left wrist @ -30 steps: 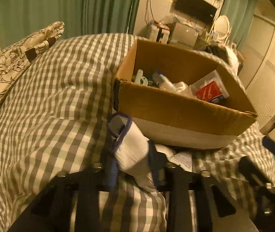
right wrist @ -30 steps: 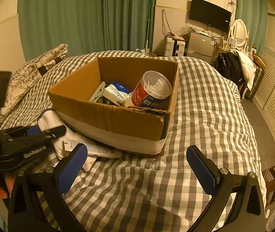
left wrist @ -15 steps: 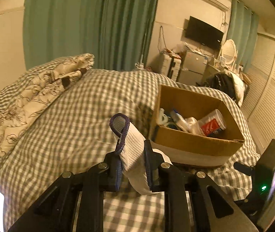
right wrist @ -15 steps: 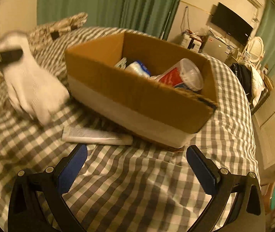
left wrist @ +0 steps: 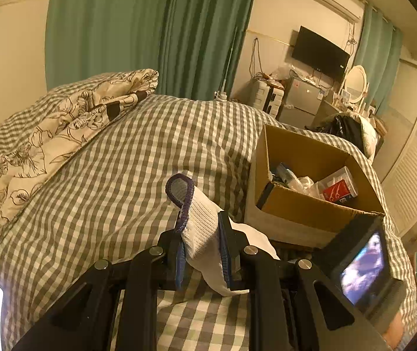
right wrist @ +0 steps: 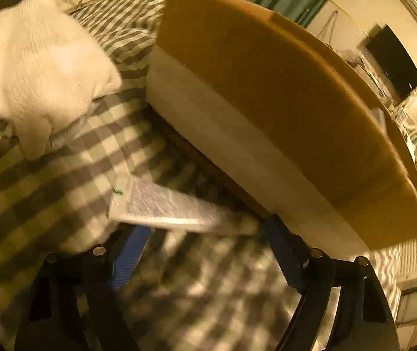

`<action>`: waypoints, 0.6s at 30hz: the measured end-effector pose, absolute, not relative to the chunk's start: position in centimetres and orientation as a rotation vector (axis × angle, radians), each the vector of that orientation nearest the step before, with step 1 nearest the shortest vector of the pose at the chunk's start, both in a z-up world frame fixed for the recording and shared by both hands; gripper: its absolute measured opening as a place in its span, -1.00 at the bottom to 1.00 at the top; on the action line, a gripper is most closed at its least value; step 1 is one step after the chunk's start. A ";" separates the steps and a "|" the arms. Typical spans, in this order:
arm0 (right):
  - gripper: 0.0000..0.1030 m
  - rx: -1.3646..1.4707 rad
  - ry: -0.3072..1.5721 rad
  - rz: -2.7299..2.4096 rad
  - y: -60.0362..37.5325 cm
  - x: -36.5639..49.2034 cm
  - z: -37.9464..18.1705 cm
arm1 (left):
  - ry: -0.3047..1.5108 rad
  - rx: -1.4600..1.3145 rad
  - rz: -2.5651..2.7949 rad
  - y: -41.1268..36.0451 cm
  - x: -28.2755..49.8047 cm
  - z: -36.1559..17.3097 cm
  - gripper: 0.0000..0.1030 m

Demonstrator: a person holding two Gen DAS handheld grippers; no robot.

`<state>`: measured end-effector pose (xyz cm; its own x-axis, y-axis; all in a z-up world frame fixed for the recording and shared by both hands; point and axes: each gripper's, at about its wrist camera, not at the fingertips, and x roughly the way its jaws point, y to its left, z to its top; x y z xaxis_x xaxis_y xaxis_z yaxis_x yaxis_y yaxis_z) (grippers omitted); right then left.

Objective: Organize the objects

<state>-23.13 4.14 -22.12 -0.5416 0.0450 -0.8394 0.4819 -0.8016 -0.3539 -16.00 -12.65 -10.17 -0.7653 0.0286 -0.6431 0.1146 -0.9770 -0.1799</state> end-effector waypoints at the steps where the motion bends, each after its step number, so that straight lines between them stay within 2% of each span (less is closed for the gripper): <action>1: 0.45 1.330 0.840 -2.390 3.8 -23.2 -22.5 | 0.330 1.060 -2.890 -12.7 -16.0 -10.2 -0.62; 3: 0.18 1.320 0.835 -2.366 3.3 -23.4 -22.9 | 0.341 1.065 -2.888 -12.9 -16.1 -10.4 -0.62; 4: 0.12 1.316 0.831 -2.363 3.2 -23.4 -22.9 | 0.344 1.065 -2.889 -12.9 -16.0 -10.4 -0.62; 6: -0.19 1.289 0.831 -2.376 3.1 -23.4 -22.9 | 0.346 1.066 -2.890 -12.9 -15.9 -10.3 -0.62; 9: -0.41 1.223 0.862 -2.414 3.2 -22.5 -22.1 | 0.348 1.070 -2.892 -12.8 -15.6 -10.1 -0.62; 12: -0.58 1.151 0.841 -2.458 3.7 -20.9 -20.6 | 0.355 1.078 -2.902 -12.5 -15.1 -9.7 -0.62; 15: -0.74 1.075 0.726 -2.508 5.2 -18.7 -18.0 | 0.329 1.068 -2.916 -12.0 -14.3 -9.0 -0.62; 18: -0.76 1.012 0.619 -2.553 7.1 -17.2 -15.5 | 0.300 1.051 -2.937 -11.1 -13.5 -7.9 -0.62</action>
